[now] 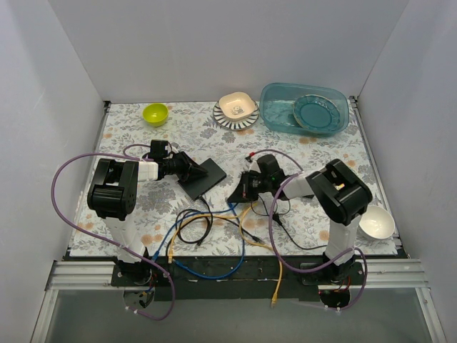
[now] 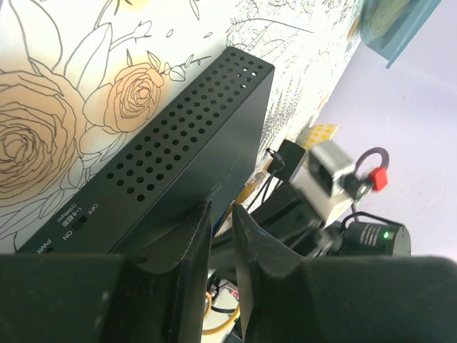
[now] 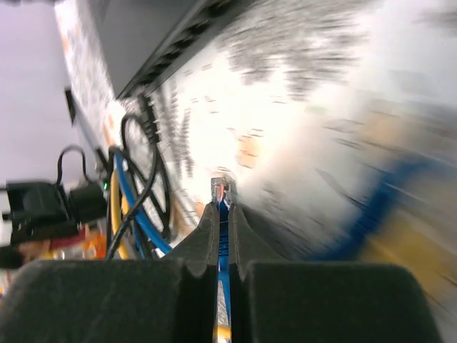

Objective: Pull the plug from the switch port

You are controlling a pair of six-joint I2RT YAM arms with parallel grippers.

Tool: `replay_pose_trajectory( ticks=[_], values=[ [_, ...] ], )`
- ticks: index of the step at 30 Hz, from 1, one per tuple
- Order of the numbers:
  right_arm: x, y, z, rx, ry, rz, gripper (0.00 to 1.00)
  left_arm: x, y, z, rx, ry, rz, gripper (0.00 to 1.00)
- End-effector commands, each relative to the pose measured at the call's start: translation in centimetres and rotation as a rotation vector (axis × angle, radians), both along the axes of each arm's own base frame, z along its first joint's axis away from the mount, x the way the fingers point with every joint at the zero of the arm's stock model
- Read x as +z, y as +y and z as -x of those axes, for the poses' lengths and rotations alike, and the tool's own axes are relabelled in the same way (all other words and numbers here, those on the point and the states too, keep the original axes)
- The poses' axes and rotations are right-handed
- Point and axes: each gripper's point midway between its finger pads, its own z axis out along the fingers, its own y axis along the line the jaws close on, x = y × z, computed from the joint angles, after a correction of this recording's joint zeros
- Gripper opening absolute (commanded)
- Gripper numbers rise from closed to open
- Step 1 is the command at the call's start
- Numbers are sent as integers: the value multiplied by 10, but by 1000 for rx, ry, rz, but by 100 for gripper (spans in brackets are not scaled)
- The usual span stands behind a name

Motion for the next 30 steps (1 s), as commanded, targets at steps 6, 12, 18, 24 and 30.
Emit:
replay_pose_trajectory(
  ticks=[6,12,18,24,30],
  values=[
    [-2,-67,-61,-206,-85,138,24,-43,22,17,60,117,-145,20],
    [32,-31,-77,-157,-170,82,44,-43,22,16,60,116,-145,20],
    [36,22,-45,30,-190,42,46,-45,22,17,61,123,-147,20],
    [14,55,0,175,-107,11,44,-44,23,15,62,118,-149,20],
    [3,71,5,191,-54,-7,43,-43,30,16,78,119,-165,20]
  ],
)
